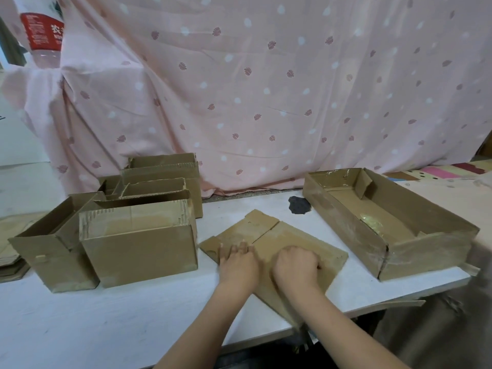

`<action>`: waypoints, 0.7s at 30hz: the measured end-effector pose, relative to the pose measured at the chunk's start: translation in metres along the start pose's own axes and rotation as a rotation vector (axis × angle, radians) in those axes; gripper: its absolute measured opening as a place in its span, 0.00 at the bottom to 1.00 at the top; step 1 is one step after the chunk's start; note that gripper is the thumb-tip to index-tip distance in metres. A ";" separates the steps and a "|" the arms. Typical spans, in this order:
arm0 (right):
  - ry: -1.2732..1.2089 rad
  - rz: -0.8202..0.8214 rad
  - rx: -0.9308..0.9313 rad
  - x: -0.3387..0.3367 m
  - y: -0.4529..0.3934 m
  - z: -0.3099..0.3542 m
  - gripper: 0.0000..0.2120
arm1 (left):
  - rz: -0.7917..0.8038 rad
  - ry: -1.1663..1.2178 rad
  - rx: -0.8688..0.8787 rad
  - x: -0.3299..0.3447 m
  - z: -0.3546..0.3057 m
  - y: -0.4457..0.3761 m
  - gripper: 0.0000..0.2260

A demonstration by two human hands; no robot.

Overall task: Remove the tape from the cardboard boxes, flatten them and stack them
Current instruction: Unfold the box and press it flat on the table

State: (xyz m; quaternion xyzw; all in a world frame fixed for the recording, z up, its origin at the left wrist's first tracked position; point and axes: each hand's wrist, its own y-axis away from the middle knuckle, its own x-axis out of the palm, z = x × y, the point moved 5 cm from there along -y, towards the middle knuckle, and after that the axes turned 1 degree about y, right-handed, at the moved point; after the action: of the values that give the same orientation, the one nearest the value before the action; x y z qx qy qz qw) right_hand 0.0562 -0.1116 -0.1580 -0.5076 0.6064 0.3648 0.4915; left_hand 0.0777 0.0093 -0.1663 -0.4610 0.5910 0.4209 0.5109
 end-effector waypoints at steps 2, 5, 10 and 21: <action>0.016 -0.039 -0.075 -0.004 0.011 0.010 0.15 | 0.080 0.042 -0.028 0.011 0.002 -0.008 0.31; -0.048 -0.100 -0.229 -0.016 0.023 0.005 0.13 | 0.122 0.058 0.058 0.007 0.009 -0.025 0.31; -0.299 -0.191 -0.154 -0.022 -0.018 -0.030 0.16 | 0.099 0.094 0.237 -0.003 0.016 -0.048 0.26; -0.397 0.105 -0.167 0.022 -0.049 0.010 0.30 | 0.037 0.050 -0.036 0.015 0.012 -0.031 0.29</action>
State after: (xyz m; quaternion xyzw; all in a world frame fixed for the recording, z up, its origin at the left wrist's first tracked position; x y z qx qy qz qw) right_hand 0.1066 -0.1184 -0.1787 -0.4325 0.4911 0.5314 0.5380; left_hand 0.1102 0.0124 -0.1835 -0.4694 0.6045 0.4290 0.4798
